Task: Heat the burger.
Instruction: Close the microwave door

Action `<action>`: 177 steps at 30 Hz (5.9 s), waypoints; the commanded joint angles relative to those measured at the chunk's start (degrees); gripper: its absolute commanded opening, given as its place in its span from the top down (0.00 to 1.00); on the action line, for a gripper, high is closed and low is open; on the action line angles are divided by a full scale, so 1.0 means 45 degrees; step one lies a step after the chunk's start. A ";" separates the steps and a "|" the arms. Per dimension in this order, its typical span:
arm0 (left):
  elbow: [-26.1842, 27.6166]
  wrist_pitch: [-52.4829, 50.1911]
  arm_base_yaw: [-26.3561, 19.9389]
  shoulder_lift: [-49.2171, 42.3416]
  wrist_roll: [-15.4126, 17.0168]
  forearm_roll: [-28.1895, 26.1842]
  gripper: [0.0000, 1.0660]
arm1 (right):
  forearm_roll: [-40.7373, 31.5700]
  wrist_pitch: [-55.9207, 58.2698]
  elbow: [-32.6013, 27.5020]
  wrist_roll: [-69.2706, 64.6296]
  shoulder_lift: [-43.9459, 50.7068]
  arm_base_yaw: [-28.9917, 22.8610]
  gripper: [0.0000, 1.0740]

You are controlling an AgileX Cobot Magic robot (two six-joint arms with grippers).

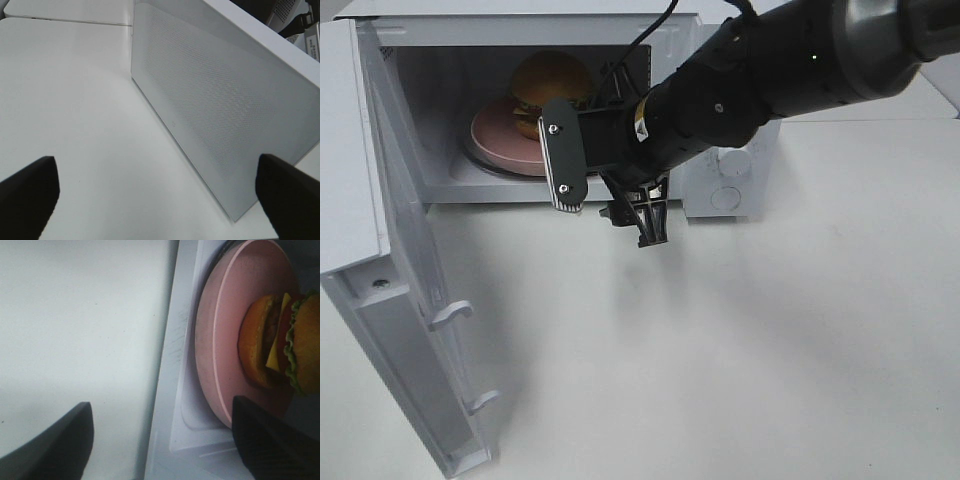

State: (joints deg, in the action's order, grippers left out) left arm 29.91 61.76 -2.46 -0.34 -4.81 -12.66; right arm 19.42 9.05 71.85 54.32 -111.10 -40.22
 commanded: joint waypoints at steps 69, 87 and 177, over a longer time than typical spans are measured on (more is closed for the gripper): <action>-0.0064 -0.0127 -0.0038 -0.0229 -0.0013 0.0000 0.06 | -0.0115 1.0402 -0.6506 -1.4617 1.4235 -0.0013 0.32; -0.0064 -0.0127 -0.0038 -0.0229 -0.0013 0.0000 0.06 | -0.0166 1.1777 -0.6901 -1.5699 1.8156 0.0853 0.32; -0.0064 -0.0216 -0.0038 -0.0064 -0.0089 -0.0433 0.06 | -0.2865 1.0211 -0.9677 -1.2847 2.5057 0.7423 0.32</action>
State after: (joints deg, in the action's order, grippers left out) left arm 29.91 61.36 -2.46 -0.34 -5.10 -14.15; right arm 6.30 55.81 28.42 -4.35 0.23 -7.10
